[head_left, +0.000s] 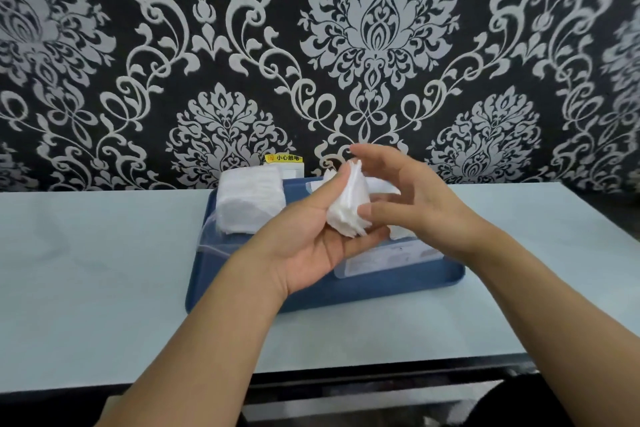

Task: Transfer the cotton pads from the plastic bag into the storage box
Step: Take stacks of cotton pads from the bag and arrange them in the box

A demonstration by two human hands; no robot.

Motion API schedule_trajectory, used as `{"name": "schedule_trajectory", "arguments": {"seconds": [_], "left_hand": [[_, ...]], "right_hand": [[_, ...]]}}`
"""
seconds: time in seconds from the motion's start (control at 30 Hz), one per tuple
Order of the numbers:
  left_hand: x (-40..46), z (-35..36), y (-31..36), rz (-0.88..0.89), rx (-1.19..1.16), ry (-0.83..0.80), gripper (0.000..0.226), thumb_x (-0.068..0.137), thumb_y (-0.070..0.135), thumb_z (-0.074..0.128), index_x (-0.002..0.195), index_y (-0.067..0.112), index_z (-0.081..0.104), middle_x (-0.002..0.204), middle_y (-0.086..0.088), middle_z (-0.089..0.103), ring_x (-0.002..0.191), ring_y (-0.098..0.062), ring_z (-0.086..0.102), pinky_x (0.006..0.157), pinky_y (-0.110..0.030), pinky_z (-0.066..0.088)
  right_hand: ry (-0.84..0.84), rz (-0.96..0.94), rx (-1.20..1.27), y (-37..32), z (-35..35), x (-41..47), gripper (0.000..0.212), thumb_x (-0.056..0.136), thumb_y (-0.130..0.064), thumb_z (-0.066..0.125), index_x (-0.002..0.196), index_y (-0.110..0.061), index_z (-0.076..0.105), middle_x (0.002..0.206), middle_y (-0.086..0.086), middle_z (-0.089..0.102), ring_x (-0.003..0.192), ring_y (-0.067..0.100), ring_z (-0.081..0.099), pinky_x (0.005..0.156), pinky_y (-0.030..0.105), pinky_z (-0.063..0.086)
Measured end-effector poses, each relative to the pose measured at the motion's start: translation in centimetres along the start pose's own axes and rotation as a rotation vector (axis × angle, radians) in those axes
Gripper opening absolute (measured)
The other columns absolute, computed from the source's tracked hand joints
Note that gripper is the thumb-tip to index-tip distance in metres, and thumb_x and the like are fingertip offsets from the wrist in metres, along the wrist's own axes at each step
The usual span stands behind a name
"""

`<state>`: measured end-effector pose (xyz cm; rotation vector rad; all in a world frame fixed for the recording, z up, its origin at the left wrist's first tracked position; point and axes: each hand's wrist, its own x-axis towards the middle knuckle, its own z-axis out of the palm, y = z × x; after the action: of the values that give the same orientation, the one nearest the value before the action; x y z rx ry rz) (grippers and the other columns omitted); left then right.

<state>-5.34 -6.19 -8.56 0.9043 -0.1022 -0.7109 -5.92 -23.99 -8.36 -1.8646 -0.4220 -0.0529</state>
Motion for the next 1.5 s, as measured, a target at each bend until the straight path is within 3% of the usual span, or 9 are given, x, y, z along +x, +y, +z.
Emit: {"name": "schedule_trajectory", "arguments": {"seconds": [0.1,0.23,0.4,0.6,0.8,0.93,1.03,1.2,1.5], "left_hand": [[1.0,0.2,-0.5,0.006,0.004,0.018,0.054,0.097,0.044,0.056,0.134,0.005,0.058,0.139,-0.028,0.057,0.13,-0.034,0.057,0.104,-0.045,0.05],[1.7,0.6,-1.1,0.015,0.01,0.027,0.061,0.098,0.049,0.051,0.137,0.002,0.054,0.14,-0.028,0.056,0.13,-0.035,0.057,0.104,-0.043,0.05],[1.8,0.8,-1.1,0.029,-0.033,0.025,0.064,0.097,0.054,0.049,0.138,0.006,0.055,0.14,-0.023,0.058,0.128,-0.031,0.06,0.104,-0.042,0.051],[1.9,0.5,-1.1,0.018,-0.084,0.052,0.057,0.1,0.047,0.047,0.136,0.003,0.057,0.123,-0.022,0.065,0.098,-0.027,0.072,0.085,-0.038,0.061],[2.0,0.5,-1.2,0.007,-0.043,0.049,0.056,0.1,0.049,0.045,0.136,0.008,0.058,0.134,-0.02,0.063,0.113,-0.03,0.068,0.097,-0.042,0.056],[2.1,0.4,-1.2,0.008,-0.018,0.019,0.057,0.101,0.051,0.042,0.14,0.01,0.055,0.139,-0.019,0.06,0.118,-0.029,0.065,0.092,-0.039,0.058],[2.0,0.2,-1.1,0.007,-0.022,0.021,0.059,0.102,0.052,0.038,0.14,0.009,0.053,0.139,-0.022,0.06,0.12,-0.03,0.065,0.096,-0.041,0.057],[2.1,0.2,-1.1,0.012,-0.068,0.036,0.058,0.104,0.051,0.034,0.138,0.009,0.055,0.135,-0.022,0.063,0.111,-0.031,0.069,0.083,-0.038,0.061],[2.1,0.1,-1.3,0.047,-0.03,0.052,0.056,0.104,0.046,0.04,0.136,0.003,0.055,0.133,-0.027,0.062,0.12,-0.034,0.065,0.091,-0.04,0.059]], "right_hand": [[0.065,-0.048,-0.131,-0.2,-0.1,-0.5,0.075,0.07,-0.017,0.088,0.138,-0.023,0.055,0.128,-0.008,0.064,0.126,0.006,0.056,0.105,0.033,0.049],[0.089,-0.067,-0.107,0.0,0.2,-0.7,0.069,0.07,-0.009,0.09,0.132,-0.017,0.06,0.118,0.0,0.069,0.108,0.009,0.068,0.086,0.018,0.053],[0.113,-0.147,-0.197,-0.3,0.5,-0.8,0.061,0.073,-0.015,0.089,0.129,-0.017,0.063,0.113,-0.005,0.071,0.108,0.01,0.066,0.089,0.022,0.054],[0.139,-0.146,-0.208,-0.3,-0.1,-0.9,0.057,0.075,-0.01,0.085,0.127,-0.02,0.064,0.117,-0.008,0.07,0.112,0.011,0.065,0.097,0.032,0.055],[0.064,-0.102,-0.204,-0.1,0.0,-0.9,0.067,0.072,-0.015,0.09,0.133,-0.017,0.061,0.12,-0.008,0.07,0.117,0.007,0.064,0.101,0.031,0.052],[0.06,-0.118,-0.189,-0.1,0.4,-0.6,0.06,0.071,-0.01,0.089,0.125,-0.016,0.064,0.112,-0.003,0.071,0.107,0.011,0.066,0.089,0.023,0.055],[0.065,-0.096,-0.146,0.0,0.4,-0.4,0.054,0.071,-0.008,0.089,0.118,-0.015,0.065,0.108,0.0,0.071,0.102,0.015,0.068,0.085,0.028,0.058],[0.083,-0.118,-0.157,0.1,0.3,-0.3,0.051,0.072,-0.009,0.089,0.116,-0.016,0.064,0.108,-0.001,0.072,0.105,0.015,0.068,0.09,0.034,0.058],[0.109,-0.091,-0.126,0.4,0.4,-0.2,0.049,0.075,-0.011,0.086,0.119,-0.019,0.065,0.113,-0.005,0.07,0.112,0.011,0.065,0.09,0.035,0.059]]}}
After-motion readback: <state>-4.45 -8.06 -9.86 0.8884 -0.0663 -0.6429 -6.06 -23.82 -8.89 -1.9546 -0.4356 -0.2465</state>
